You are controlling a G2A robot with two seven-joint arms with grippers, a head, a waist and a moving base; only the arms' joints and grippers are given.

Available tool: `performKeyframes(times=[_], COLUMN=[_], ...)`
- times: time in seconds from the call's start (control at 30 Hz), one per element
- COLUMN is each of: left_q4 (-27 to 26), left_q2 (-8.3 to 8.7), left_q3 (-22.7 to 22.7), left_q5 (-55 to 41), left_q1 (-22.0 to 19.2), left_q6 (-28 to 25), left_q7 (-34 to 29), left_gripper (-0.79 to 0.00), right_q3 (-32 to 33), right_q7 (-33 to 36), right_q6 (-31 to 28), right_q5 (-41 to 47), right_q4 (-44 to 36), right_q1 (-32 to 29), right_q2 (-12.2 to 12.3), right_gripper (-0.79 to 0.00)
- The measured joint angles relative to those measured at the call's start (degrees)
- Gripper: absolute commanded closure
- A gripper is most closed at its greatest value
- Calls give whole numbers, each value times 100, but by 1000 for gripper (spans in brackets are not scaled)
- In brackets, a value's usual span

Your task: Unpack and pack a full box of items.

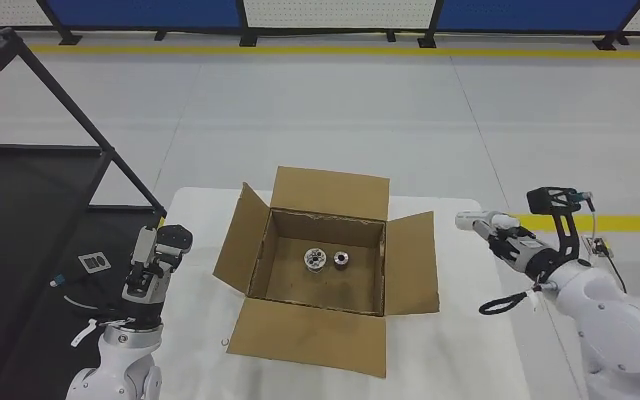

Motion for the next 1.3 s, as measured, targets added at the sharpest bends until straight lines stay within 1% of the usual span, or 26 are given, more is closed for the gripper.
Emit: performKeyframes(times=[0.13,0.2,0.23,0.27,0.37,0.5,0.63,0.7,0.73,0.77,0.8,0.83,0.87,0.9,0.93,0.97,1.0,1.03,1.2,1.3], left_q4=[0,0,0,0,0,0,0,0,0,0,0,0,0,0,0,0,0,0,0,0], left_q2=[0,0,0,0,0,0,0,0,0,0,0,0,0,0,0,0,0,0,0,0], left_q3=[0,0,0,0,0,0,0,0,0,0,0,0,0,0,0,0,0,0,0,0], left_q5=[0,0,0,0,0,0,0,0,0,0,0,0,0,0,0,0,0,0,0,0], left_q1=[0,0,0,0,0,0,0,0,0,0,0,0,0,0,0,0,0,0,0,0], left_q6=[0,0,0,0,0,0,0,0,0,0,0,0,0,0,0,0,0,0,0,0], left_q7=[0,0,0,0,0,0,0,0,0,0,0,0,0,0,0,0,0,0,0,0], left_gripper=[-785,-785,-785,-785,-785,-785,-785,-785,-785,-785,-785,-785,-785,-785,-785,-785,-785,-785,-785,-785], right_q3=[13,-55,-174,-257,-453,-708,-911,-969,-988,-1011,-1026,-1045,-1060,-1075,-1094,-1110,-1124,-1136,-1142,-1086], right_q7=[-37,-78,-62,-36,42,282,223,161,124,87,73,78,99,117,130,139,143,138,104,50], right_q6=[76,259,411,443,402,181,32,-40,-76,-118,-146,-177,-200,-222,-253,-282,-310,-346,-513,-594], right_q5=[-197,-537,-839,-992,-944,-988,-943,-906,-891,-874,-866,-863,-867,-870,-865,-848,-828,-799,-667,-589], right_q4=[736,1131,1379,1567,2225,3031,3709,3913,3997,4094,4153,4217,4258,4295,4343,4381,4419,4462,4532,4371], right_q1=[104,198,278,352,610,921,1157,1226,1256,1289,1311,1338,1358,1377,1400,1414,1429,1449,1488,1452], right_q2=[28,43,43,40,41,42,25,18,17,16,16,17,19,21,23,23,23,23,34,52], right_gripper=[0,0,0,0,0,0,0,0,-65,-237,-308,-296,-302,-326,-400,-653,-739,-785,-785,-785])
